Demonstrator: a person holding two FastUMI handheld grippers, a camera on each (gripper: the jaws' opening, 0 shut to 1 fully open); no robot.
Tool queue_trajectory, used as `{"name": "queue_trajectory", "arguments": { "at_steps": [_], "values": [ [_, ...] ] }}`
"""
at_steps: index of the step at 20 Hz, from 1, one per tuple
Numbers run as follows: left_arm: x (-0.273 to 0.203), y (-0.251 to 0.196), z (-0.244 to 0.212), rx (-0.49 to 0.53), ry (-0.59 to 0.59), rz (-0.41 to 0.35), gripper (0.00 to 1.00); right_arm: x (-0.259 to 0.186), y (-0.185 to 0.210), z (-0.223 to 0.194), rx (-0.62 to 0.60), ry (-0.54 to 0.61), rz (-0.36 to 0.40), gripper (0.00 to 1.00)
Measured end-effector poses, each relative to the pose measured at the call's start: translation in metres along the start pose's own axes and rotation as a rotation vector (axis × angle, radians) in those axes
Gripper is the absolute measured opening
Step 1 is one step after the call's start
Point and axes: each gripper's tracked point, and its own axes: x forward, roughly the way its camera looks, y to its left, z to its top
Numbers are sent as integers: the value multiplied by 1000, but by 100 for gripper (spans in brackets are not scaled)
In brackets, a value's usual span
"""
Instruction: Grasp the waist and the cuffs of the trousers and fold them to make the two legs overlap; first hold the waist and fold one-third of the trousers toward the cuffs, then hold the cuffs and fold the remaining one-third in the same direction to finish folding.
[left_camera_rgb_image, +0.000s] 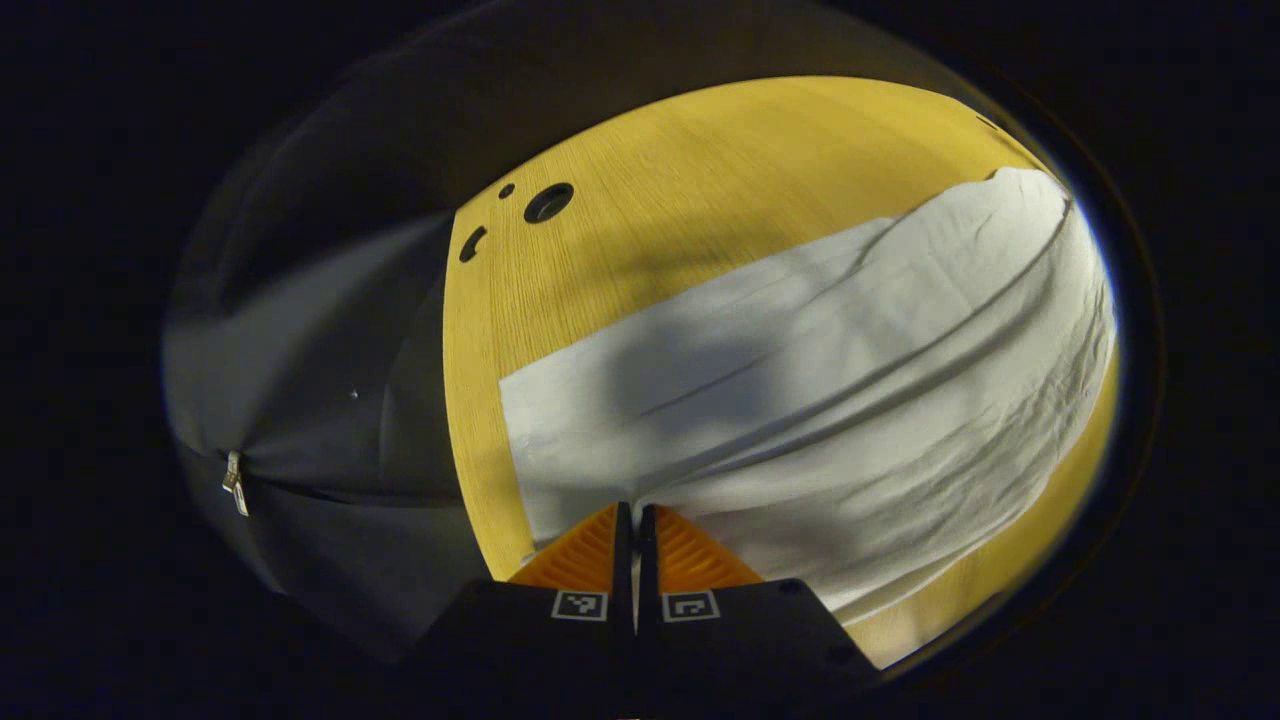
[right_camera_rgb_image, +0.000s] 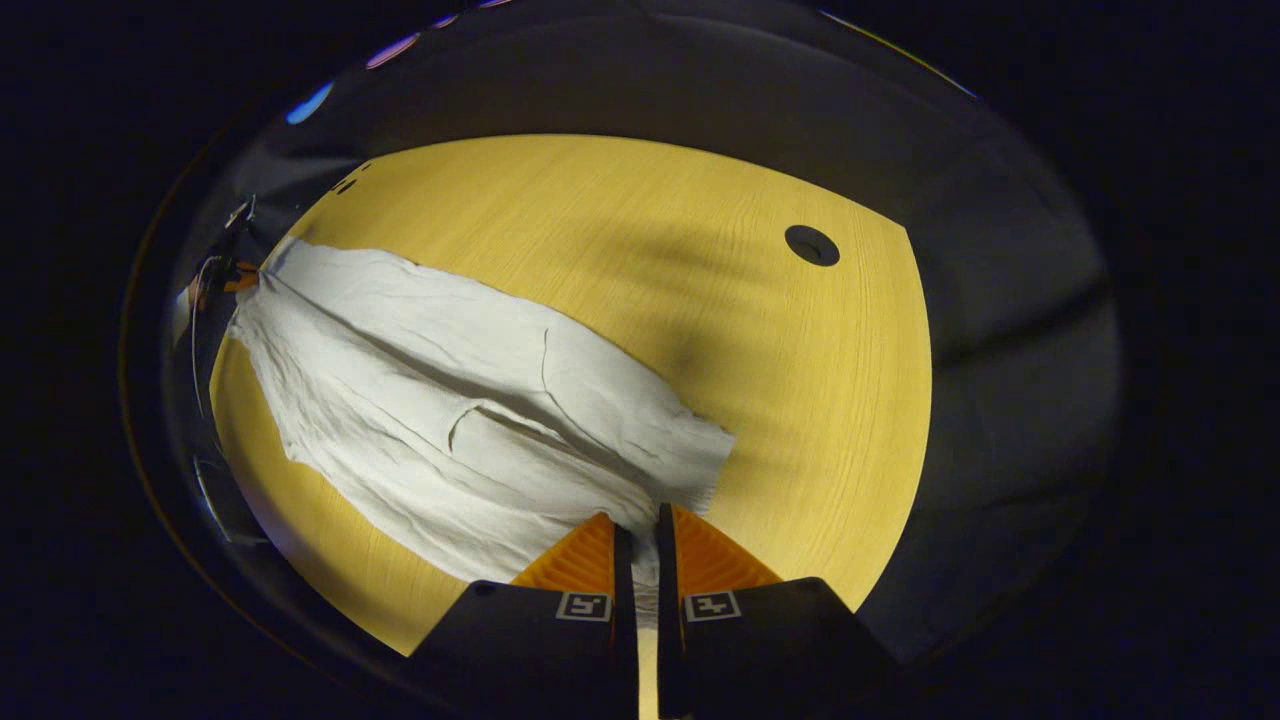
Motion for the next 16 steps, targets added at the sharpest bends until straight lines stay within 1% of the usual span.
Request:
{"name": "queue_trajectory", "arguments": {
  "at_steps": [2, 3, 5, 6, 7, 8, 9, 10, 11, 12, 13, 14, 15, 16],
  "values": [
    [4, 1, 5, 15, 19, 9, 5, 2, -7, 9, 79, -18, 32, 12],
    [5, 0, 5, 22, 39, 5, 6, -1, -6, 6, 128, -19, 52, 12],
    [5, 0, 5, 37, 71, -11, 6, -1, -4, 0, 184, 0, 95, 12],
    [6, 1, 5, 46, 84, -18, 6, -1, -5, 4, 210, -1, 108, 17],
    [5, 4, 4, 50, 93, -6, 6, -3, -7, 6, 235, -5, 112, 20],
    [4, 5, 4, 53, 88, -5, 8, -6, -5, 9, 250, -28, 131, 26],
    [6, 10, 5, 53, 68, 7, 11, -9, -5, 14, 270, -55, 148, 30],
    [2, 12, 5, 43, 57, 12, 27, -11, -3, 19, 305, -89, 162, 36],
    [1, 16, 5, 35, 47, 28, 40, -13, -3, 25, 360, -122, 172, 44],
    [0, 22, 3, 24, 40, 41, 52, -17, -5, 29, 428, -164, 176, 59],
    [-3, 27, 2, 15, 28, 59, 65, -23, -10, 36, 506, -221, 179, 59],
    [-7, 28, 0, -1, 17, 59, 84, -31, -18, 44, 591, -293, 179, 68],
    [-11, 29, 0, -17, -2, 62, 90, -42, -23, 53, 686, -375, 191, 67],
    [-16, 32, 0, -39, -27, 69, 92, -58, -27, 63, 781, -470, 211, 82]
  ]
}}
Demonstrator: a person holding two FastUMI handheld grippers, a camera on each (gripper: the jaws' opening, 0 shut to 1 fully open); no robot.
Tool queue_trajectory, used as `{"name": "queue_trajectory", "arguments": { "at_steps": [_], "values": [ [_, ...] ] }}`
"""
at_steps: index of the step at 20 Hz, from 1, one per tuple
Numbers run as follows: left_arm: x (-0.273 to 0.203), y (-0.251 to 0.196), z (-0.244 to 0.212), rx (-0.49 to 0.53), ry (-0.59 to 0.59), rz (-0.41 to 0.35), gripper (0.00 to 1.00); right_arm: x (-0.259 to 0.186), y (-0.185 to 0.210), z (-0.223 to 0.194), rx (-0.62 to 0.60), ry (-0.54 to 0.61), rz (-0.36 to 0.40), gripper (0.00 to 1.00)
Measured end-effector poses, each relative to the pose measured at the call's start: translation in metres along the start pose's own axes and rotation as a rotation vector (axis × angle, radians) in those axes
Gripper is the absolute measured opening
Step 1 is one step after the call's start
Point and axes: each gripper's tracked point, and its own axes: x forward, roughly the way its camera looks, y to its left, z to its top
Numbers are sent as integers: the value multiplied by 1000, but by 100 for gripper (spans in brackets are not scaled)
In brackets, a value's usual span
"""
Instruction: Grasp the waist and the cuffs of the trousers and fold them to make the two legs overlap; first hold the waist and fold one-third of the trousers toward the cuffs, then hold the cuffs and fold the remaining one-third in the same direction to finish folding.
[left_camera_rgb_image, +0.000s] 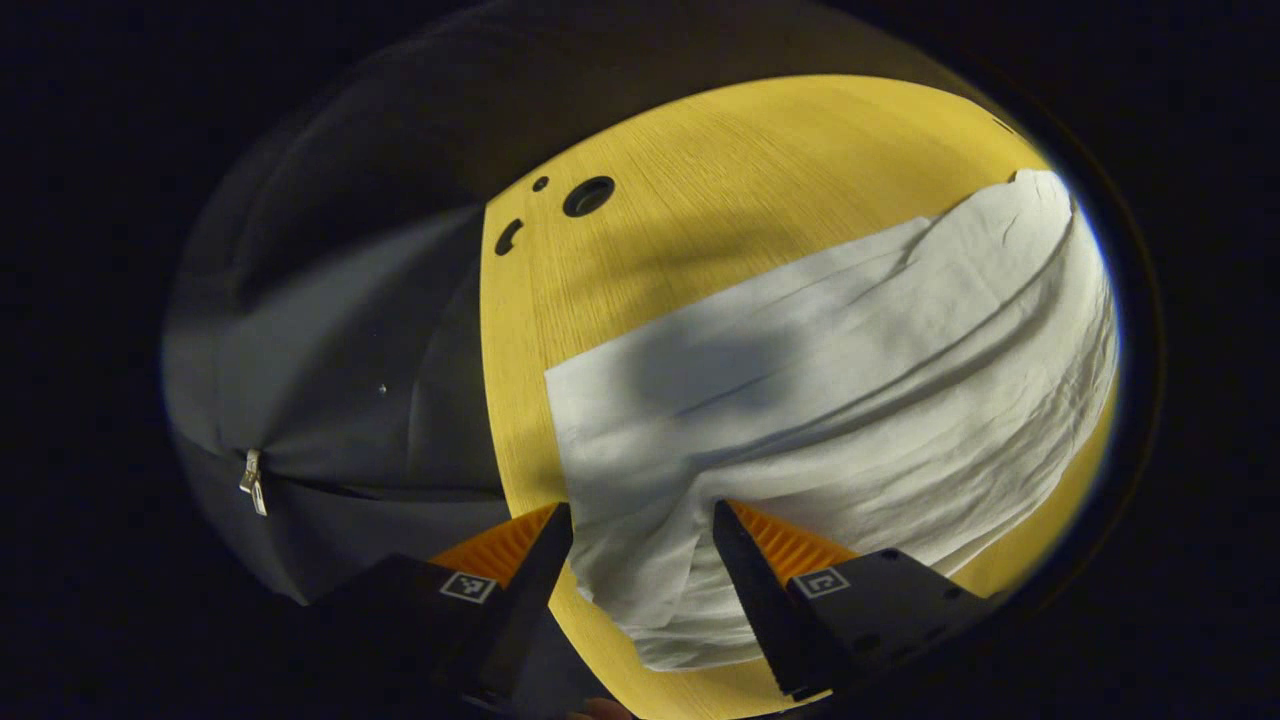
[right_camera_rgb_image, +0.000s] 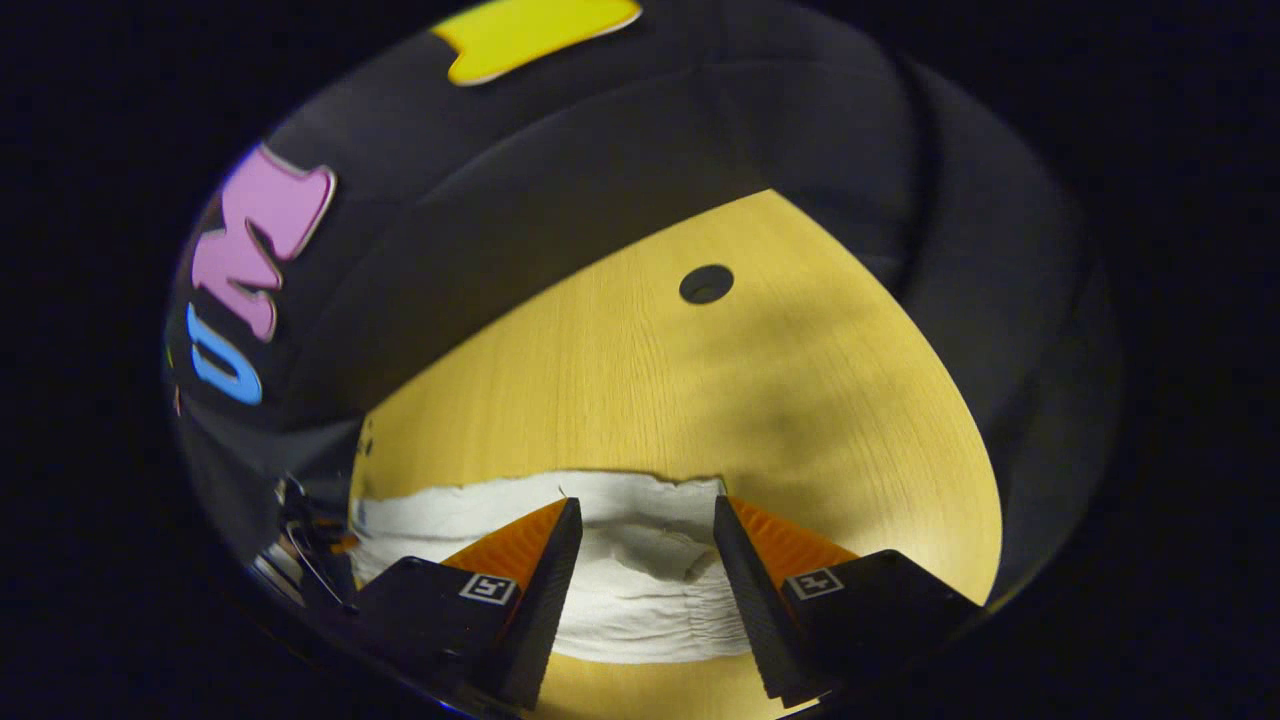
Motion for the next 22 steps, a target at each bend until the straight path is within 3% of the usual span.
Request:
{"name": "queue_trajectory", "arguments": {
  "at_steps": [2, 4, 6, 11, 13, 19, 22],
  "values": [
    [-12, 5, 3, -56, -59, 21, 92, -21, -6, 22, 151, -170, 21, 82],
    [-25, 7, 4, -99, -108, 26, 92, -51, -26, 27, 236, -270, -39, 82],
    [-38, 4, 6, -153, -161, 17, 92, -79, -43, 4, 273, -324, -101, 82],
    [-75, -5, 3, -305, -276, -20, 92, -94, -64, -70, 455, -323, -138, 82],
    [-85, -6, -5, -368, -298, -38, 92, -90, -66, -93, 476, -290, -152, 82],
    [-98, -12, -38, -558, -292, -93, 92, -50, -60, -116, 505, -248, -214, 82],
    [-103, -17, -63, -657, -276, -124, 92, -42, -58, -110, 523, -279, -246, 82]
  ]
}}
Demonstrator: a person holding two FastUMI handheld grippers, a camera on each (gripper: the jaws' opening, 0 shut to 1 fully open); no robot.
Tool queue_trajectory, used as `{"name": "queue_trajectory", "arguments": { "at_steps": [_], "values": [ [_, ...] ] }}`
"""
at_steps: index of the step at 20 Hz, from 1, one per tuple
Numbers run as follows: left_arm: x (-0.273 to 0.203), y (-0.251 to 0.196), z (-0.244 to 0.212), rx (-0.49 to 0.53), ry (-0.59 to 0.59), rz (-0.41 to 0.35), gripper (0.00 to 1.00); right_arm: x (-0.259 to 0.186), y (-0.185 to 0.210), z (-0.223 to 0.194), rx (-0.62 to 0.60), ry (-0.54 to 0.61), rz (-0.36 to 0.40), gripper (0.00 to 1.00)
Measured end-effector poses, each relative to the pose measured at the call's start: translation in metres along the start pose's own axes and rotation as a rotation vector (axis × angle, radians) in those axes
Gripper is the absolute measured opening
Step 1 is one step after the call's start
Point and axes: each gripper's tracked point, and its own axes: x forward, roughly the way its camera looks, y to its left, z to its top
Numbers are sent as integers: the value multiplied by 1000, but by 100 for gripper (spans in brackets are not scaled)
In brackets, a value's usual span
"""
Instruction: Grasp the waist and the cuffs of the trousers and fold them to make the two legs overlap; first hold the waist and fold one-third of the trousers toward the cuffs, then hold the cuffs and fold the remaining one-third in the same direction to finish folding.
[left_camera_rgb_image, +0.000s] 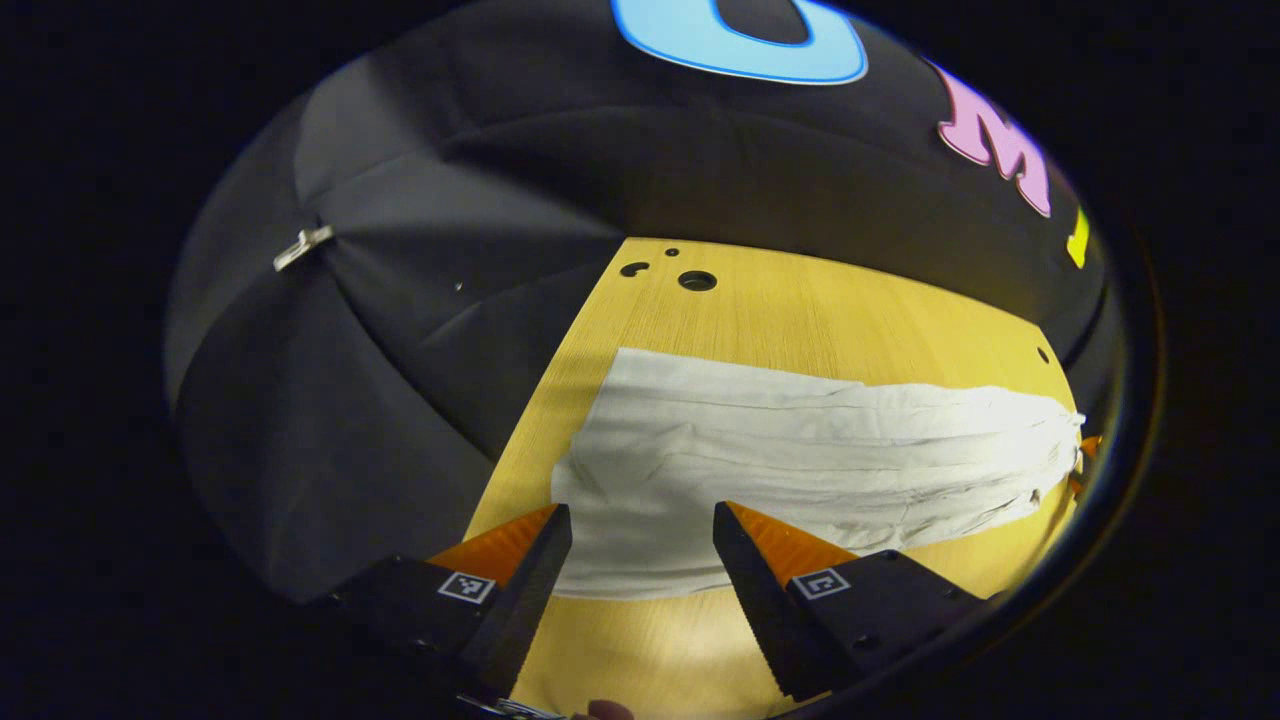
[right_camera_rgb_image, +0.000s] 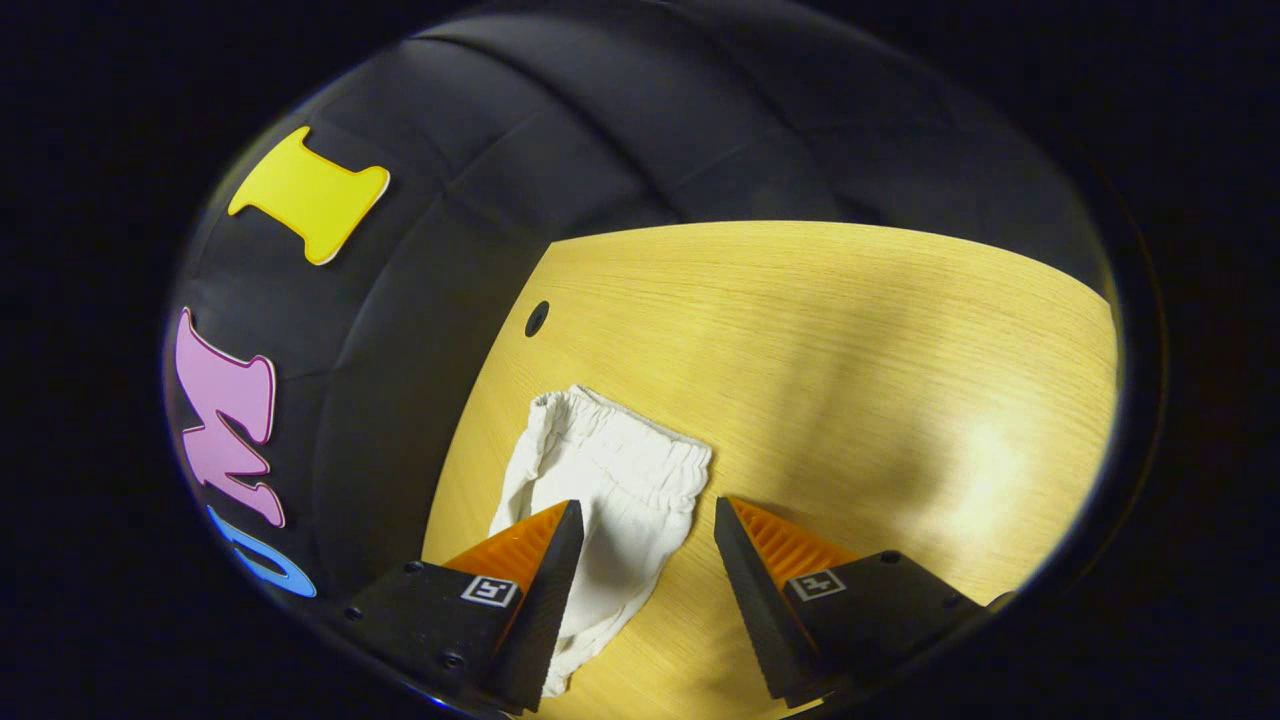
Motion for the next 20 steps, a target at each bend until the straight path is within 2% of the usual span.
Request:
{"name": "queue_trajectory", "arguments": {
  "at_steps": [4, 6, 7, 8, 9, 10, 11, 14, 16, 20],
  "values": [
    [-3, 2, -37, -89, 52, -3, 92, 13, 10, 3, 60, -15, -19, 80],
    [-2, -10, -57, -162, 79, -34, 92, 11, 1, 0, 70, -12, -28, 78],
    [0, -19, -65, -206, 96, -55, 92, 15, -10, -4, 65, 1, -48, 70],
    [2, -25, -72, -263, 106, -75, 92, 7, -11, -4, 70, 15, -49, 29],
    [6, -31, -76, -332, 113, -97, 92, 17, -9, -3, 88, 17, -41, 27],
    [8, -38, -76, -413, 113, -122, 92, 19, -8, -3, 106, 10, -34, 13],
    [12, -44, -73, -497, 113, -151, 92, 23, -7, -4, 108, 9, -32, 8],
    [29, -43, -71, -733, 123, -169, 92, 23, -7, -7, 116, 11, -23, 8],
    [38, -36, -56, -856, 101, -166, 89, 21, -6, -6, 126, 18, -17, 8],
    [57, -27, -33, -995, 103, -139, 87, 22, -7, -6, 115, 28, 6, 8]
  ]
}}
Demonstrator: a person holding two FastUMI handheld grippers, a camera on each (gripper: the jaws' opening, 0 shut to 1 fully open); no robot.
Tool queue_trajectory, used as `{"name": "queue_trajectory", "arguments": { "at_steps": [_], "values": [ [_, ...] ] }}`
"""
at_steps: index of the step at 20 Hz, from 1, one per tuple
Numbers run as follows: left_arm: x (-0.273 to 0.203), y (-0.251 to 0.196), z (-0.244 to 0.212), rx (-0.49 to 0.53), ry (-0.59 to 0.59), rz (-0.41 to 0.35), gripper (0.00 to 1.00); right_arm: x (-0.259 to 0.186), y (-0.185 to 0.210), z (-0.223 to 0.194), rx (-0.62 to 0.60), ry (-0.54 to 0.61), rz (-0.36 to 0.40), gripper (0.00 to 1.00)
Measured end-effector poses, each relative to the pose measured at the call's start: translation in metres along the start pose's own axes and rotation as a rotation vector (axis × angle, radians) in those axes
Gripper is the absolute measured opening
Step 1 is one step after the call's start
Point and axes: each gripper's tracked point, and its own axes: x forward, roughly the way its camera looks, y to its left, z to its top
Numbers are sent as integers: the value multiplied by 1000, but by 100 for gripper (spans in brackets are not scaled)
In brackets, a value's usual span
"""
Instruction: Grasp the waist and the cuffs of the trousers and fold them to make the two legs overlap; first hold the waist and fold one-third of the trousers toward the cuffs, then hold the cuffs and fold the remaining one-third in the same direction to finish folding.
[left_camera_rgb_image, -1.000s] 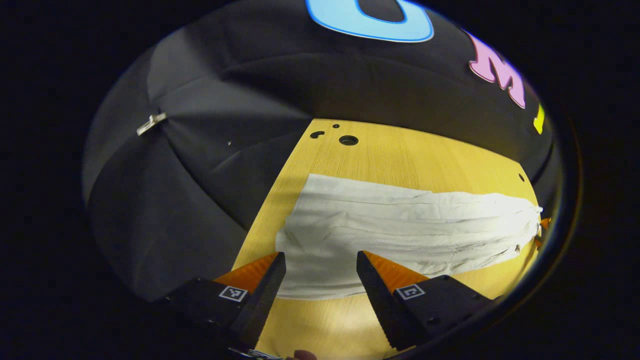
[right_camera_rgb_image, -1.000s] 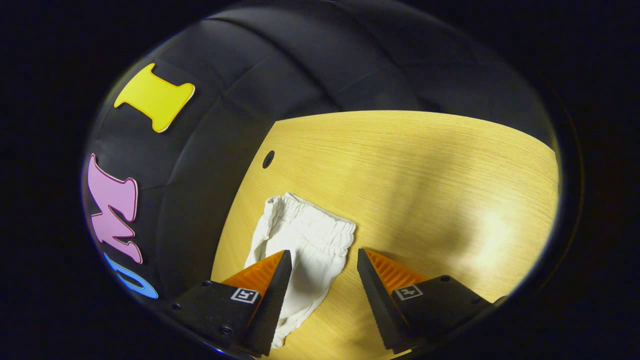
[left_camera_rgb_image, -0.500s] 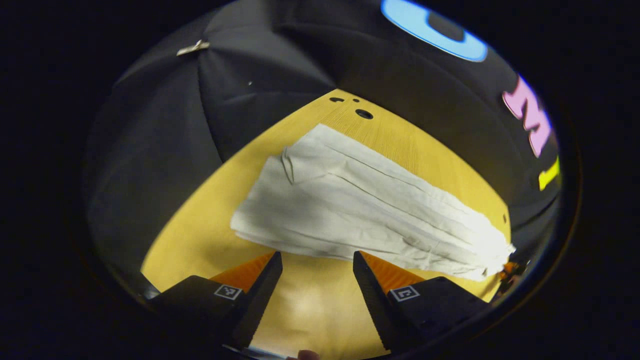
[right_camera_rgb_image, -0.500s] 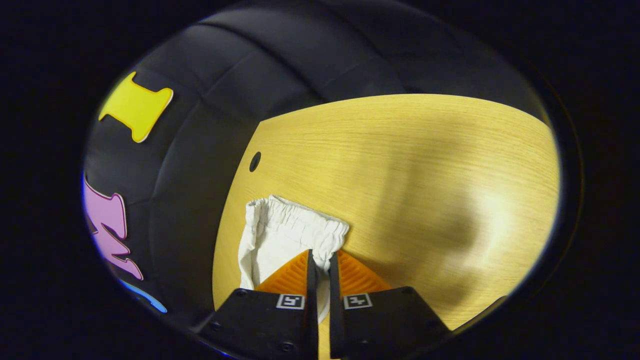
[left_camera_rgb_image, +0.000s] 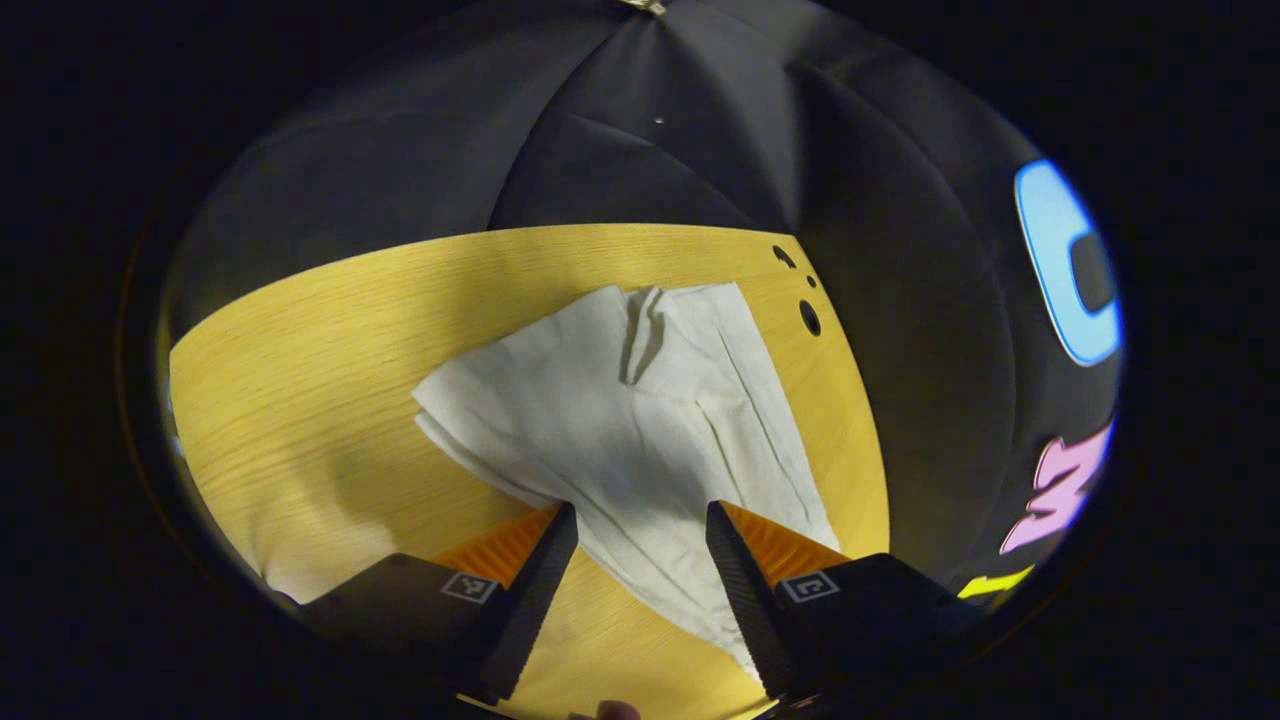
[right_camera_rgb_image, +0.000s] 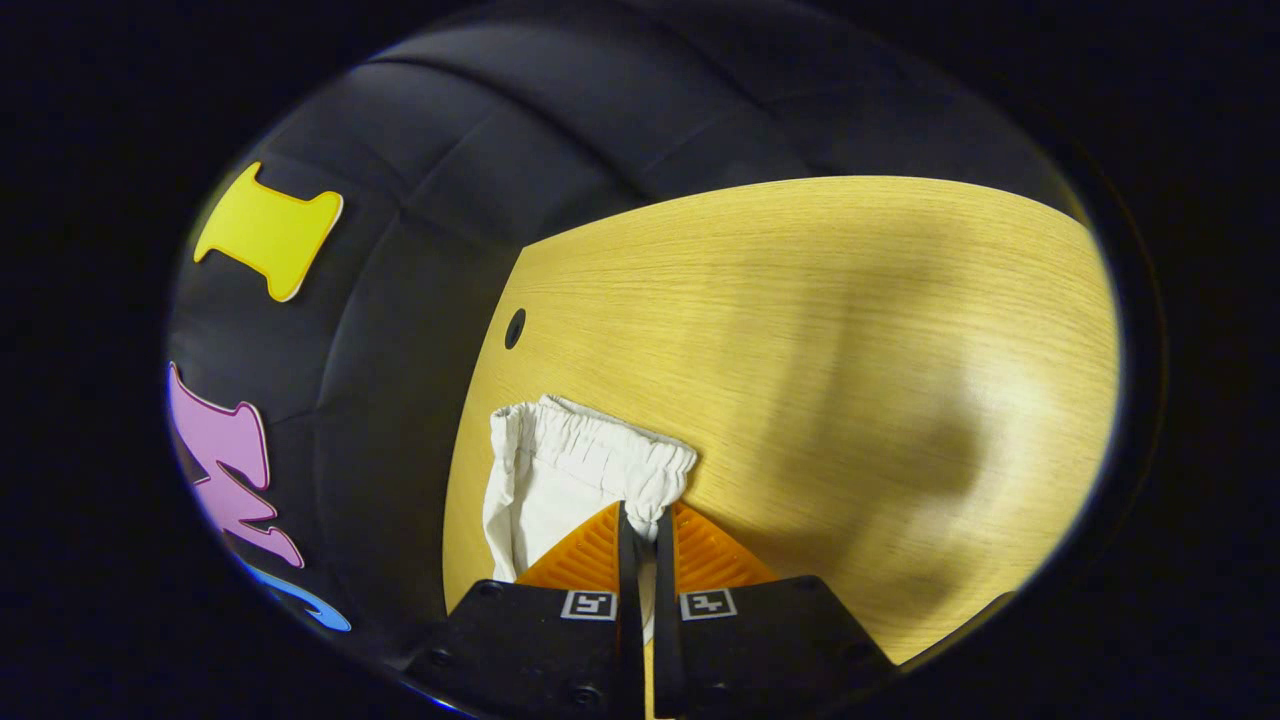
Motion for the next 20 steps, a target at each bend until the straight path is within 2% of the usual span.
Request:
{"name": "queue_trajectory", "arguments": {
  "at_steps": [3, 5, 6, 8, 10, 11, 14, 20],
  "values": [
    [5, -11, 13, -30, -21, 1, 87, 0, -1, -1, 8, 5, 2, 8],
    [12, -17, 16, -22, -33, 13, 84, 0, -1, -1, 8, 8, 1, 8],
    [21, -14, 15, -6, -27, 38, 80, 0, -1, -1, 5, 7, 0, 8],
    [26, -12, 13, 10, -12, 53, 52, 1, -2, -1, -1, 8, 0, 8],
    [28, -19, 17, -34, -16, 9, 23, 2, 0, 0, -3, 9, -1, 8],
    [27, -23, 19, -75, -26, -25, 14, 1, 1, 1, -2, 11, -2, 8],
    [37, -31, 17, -220, -26, -98, 7, -3, 9, 7, -40, -21, 44, 8],
    [34, -29, 15, -190, 2, -116, 7, -39, 64, 25, -69, -127, 242, 8]
  ]
}}
